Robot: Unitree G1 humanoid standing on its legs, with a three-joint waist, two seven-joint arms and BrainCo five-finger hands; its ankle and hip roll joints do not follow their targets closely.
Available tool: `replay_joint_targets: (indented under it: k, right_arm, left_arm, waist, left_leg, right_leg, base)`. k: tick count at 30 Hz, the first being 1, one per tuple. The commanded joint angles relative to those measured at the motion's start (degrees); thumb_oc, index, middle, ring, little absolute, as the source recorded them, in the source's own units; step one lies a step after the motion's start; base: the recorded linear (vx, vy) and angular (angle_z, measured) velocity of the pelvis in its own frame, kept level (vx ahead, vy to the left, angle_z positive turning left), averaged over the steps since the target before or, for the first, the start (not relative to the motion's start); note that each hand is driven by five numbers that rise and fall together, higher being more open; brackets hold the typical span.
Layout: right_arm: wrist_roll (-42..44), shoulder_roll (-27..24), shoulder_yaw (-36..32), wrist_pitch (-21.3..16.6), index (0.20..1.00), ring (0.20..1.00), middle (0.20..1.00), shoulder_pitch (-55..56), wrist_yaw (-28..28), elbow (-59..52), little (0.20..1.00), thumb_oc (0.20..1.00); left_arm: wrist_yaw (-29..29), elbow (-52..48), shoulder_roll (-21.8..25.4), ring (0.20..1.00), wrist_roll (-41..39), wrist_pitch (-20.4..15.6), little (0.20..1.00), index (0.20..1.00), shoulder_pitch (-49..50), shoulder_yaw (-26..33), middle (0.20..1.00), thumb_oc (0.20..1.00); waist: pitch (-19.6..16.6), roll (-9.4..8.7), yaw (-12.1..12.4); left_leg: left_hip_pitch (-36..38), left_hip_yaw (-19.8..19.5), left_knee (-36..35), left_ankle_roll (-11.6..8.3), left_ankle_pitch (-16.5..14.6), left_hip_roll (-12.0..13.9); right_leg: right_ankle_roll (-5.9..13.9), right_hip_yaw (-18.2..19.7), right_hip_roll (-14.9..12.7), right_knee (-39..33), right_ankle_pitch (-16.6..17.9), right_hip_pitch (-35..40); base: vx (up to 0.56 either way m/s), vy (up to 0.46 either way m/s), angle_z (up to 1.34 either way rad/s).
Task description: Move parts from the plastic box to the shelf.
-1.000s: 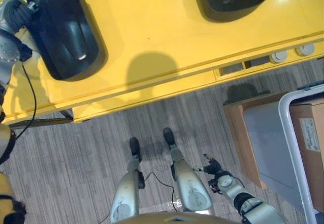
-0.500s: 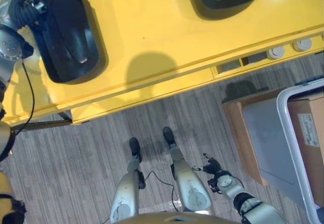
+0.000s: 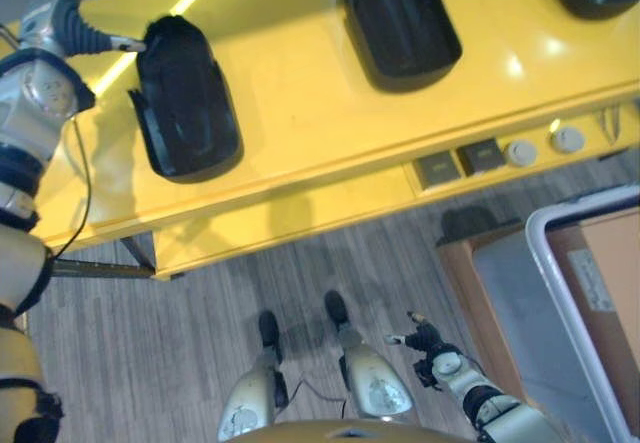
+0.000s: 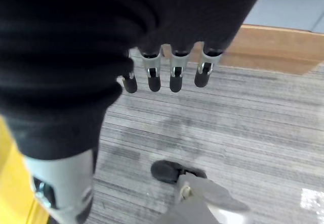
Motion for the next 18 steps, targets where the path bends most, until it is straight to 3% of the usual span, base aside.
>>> replay_joint_targets:
  k: [1, 2, 4, 6, 10, 13, 14, 18]
  right_arm:
    - [0.30, 0.48, -0.17, -0.30, 1.000, 1.000, 1.000, 3.50, 0.31, 2.16, 1.000, 1.000]
    - [0.90, 1.12, -2.07, 0.28, 1.000, 1.000, 1.000, 4.58, 0.31, 2.65, 1.000, 1.000]
    - [1.03, 1.46, -2.59, 0.55, 1.000, 1.000, 1.000, 5.66, 0.46, 2.97, 1.000, 1.000]
    - [1.74, 2.59, -5.70, 1.28, 1.000, 1.000, 1.000, 7.86, 1.16, 4.40, 1.000, 1.000]
    - [1.39, 3.75, -7.35, 2.21, 1.000, 1.000, 1.000, 9.34, 1.75, 6.66, 1.000, 1.000]
    - [-0.08, 4.70, -7.16, 2.79, 1.000, 1.000, 1.000, 10.36, 2.24, 7.79, 1.000, 1.000]
    - [1.25, 6.60, -7.64, 2.45, 1.000, 1.000, 1.000, 10.76, 2.47, 7.62, 1.000, 1.000]
    - [2.03, 7.43, -7.06, 2.07, 1.000, 1.000, 1.000, 9.91, 2.10, 6.29, 1.000, 1.000]
  left_arm:
    - [6.44, -5.87, 1.13, 1.000, -1.60, -2.68, 1.000, 1.000, 1.35, 5.82, 1.000, 1.000]
    - [8.52, -19.38, -0.54, 1.000, -6.37, -5.28, 1.000, 1.000, 11.62, 14.43, 1.000, 1.000]
    - [8.89, -24.82, -2.26, 1.000, -7.30, -5.97, 1.000, 1.000, 17.73, 18.73, 1.000, 1.000]
    - [6.10, -39.15, -5.24, 0.200, -3.82, -6.63, 0.200, 0.200, 29.00, 23.23, 0.200, 0.200]
    - [1.96, -51.25, -10.75, 0.200, -5.54, -8.10, 0.200, 0.200, 40.12, 28.42, 0.200, 0.200]
    - [-2.06, -57.72, -17.82, 0.200, -10.91, -9.29, 0.200, 0.200, 48.41, 30.47, 0.200, 0.200]
    - [-6.73, -62.64, -23.33, 0.200, -16.96, -8.86, 0.200, 0.200, 56.16, 29.98, 0.200, 0.200]
    - [-9.23, -64.40, -25.81, 0.200, -20.79, -7.70, 0.200, 0.200, 60.30, 28.00, 0.200, 0.200]
  waist:
    - [-6.66, -0.96, 0.54]
    - [-8.28, -1.76, 1.09]
    - [-9.01, -1.87, 1.01]
    - [-10.69, -2.98, 1.50]
    - [-11.88, -4.03, 2.41]
    - [-12.55, -4.92, 3.34]
    - [-12.68, -5.36, 3.86]
    - [-12.35, -5.08, 3.85]
  left_leg:
    - [4.02, -0.68, -0.02, -0.18, -4.24, 0.81]
    - [6.09, -1.04, -0.02, 0.02, -5.08, 0.77]
    - [7.22, -1.27, -0.02, 0.16, -5.50, 0.71]
    - [9.36, -1.94, -0.02, 0.55, -6.47, 0.55]
    - [10.31, -2.79, -0.02, 0.77, -7.00, 0.46]
    - [10.73, -3.52, -0.02, 1.04, -7.40, 0.31]
    - [11.33, -3.86, -0.02, 1.51, -7.83, 0.08]
    - [11.22, -3.71, -0.02, 1.73, -7.94, -0.05]
  right_leg:
    - [5.53, -1.43, -3.65, -0.28, -4.70, 3.64]
    - [5.41, -1.72, -3.92, 0.28, -5.60, 5.53]
    - [5.33, -1.87, -4.00, 0.44, -6.09, 6.71]
    - [5.13, -2.20, -4.38, 0.99, -7.12, 9.04]
    - [4.86, -2.94, -4.91, 1.15, -8.00, 10.59]
    - [4.62, -3.66, -5.24, 0.92, -8.38, 11.65]
    - [4.43, -3.68, -5.56, 0.99, -8.40, 12.42]
    - [4.32, -3.29, -5.60, 1.06, -8.36, 12.21]
  base:
    - [0.12, 0.062, -0.03]
    - [0.08, 0.053, -0.03]
    - [0.08, 0.050, 0.02]
    - [0.08, 0.055, 0.16]
    - [0.03, 0.014, 0.18]
    - [0.04, 0.014, 0.28]
    - [0.04, 0.027, 0.22]
    - [0.01, 0.016, 0.06]
